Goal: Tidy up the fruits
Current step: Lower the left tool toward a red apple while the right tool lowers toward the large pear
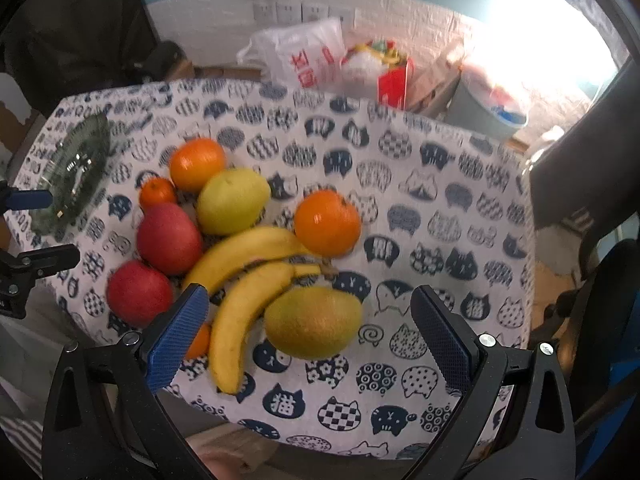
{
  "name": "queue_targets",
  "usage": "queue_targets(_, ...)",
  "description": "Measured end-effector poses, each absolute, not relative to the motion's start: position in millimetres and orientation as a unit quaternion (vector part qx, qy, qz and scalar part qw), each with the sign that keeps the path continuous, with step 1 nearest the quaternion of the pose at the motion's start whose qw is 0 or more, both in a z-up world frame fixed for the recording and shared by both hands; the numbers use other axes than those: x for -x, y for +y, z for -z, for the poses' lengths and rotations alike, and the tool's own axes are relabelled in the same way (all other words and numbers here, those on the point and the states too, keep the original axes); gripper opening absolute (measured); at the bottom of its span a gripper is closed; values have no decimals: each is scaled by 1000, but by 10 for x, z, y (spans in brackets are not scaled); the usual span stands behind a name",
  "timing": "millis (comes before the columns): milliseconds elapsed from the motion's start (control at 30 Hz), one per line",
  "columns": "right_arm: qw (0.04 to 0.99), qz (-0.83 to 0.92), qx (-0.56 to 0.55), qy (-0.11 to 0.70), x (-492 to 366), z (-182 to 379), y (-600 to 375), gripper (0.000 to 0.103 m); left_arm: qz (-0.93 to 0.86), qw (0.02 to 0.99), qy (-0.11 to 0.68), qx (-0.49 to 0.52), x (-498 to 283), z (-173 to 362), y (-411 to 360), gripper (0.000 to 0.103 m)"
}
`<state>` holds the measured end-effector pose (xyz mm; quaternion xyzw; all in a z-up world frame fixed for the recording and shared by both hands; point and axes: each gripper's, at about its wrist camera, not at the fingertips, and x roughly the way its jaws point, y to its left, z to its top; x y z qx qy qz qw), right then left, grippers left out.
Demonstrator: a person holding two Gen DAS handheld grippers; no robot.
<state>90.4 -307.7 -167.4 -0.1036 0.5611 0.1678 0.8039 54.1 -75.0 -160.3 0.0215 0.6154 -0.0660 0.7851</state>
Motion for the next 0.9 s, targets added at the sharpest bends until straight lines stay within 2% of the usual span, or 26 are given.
queue_targets(433, 764, -165, 84, 618, -1003, 2196, -3255, 100, 78, 740, 668, -21, -595, 2089, -1010, 101)
queue_targets(900, 738, -181, 70, 647, -1144, 2541, -3187, 100, 102, 720, 686, -9, -685, 2364, -1138, 101)
